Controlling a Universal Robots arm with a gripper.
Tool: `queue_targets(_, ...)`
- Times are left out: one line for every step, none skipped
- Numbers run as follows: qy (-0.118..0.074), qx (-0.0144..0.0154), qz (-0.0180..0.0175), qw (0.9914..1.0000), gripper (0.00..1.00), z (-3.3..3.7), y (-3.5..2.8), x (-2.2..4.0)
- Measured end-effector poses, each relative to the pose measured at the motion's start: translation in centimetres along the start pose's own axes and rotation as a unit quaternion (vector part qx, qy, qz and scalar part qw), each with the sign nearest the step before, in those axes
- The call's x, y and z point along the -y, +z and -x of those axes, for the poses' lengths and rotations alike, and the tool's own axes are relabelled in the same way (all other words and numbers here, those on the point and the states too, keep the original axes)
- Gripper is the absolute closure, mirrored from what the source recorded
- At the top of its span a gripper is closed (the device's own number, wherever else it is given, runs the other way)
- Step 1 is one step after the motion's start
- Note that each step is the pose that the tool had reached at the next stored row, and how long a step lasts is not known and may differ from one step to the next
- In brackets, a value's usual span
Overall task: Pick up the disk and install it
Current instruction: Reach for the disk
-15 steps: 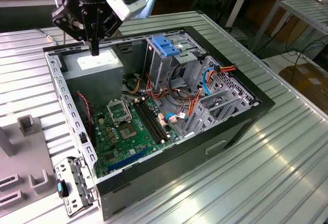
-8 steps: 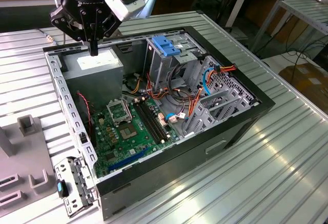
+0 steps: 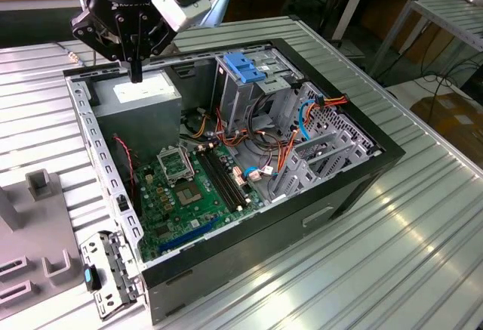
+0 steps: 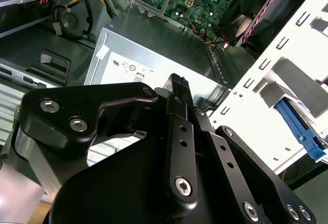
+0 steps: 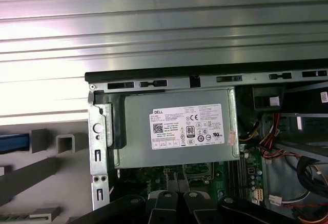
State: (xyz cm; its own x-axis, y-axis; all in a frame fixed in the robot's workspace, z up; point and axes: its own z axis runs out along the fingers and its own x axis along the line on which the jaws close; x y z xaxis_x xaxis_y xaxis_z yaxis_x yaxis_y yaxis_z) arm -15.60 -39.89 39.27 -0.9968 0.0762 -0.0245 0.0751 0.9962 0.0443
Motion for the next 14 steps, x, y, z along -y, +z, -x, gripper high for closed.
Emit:
queue_targets(0.0,0.0,0.0,1.0,0.89,-0.02,0.0,0.0)
queue_targets(0.0,0.0,0.0,1.0,0.89,-0.05,0.0,0.0)
queue_targets(0.0,0.0,0.0,1.0,0.89,-0.07,0.0,0.01)
queue_targets(0.0,0.0,0.0,1.0,0.89,-0.1,0.0,0.01)
queue_targets(0.0,0.0,0.0,1.0,0.89,-0.15,0.0,0.01)
queue_targets(0.0,0.0,0.0,1.0,0.89,-0.19,-0.01,0.01)
queue_targets(0.0,0.0,0.0,1.0,0.89,-0.21,0.0,0.02)
queue_targets(0.0,0.0,0.0,1.0,0.89,-0.25,0.0,0.02)
queue_targets(0.0,0.0,0.0,1.0,0.89,-0.27,0.0,0.02)
queue_targets(0.0,0.0,0.0,1.0,0.89,-0.29,-0.01,0.02)
queue_targets(0.0,0.0,0.0,1.0,0.89,-0.31,-0.01,0.02)
queue_targets(0.0,0.0,0.0,1.0,0.89,-0.33,-0.01,0.03)
queue_targets(0.0,0.0,0.0,1.0,0.89,-0.37,-0.01,0.03)
queue_targets(0.0,0.0,0.0,1.0,0.89,-0.41,-0.01,0.03)
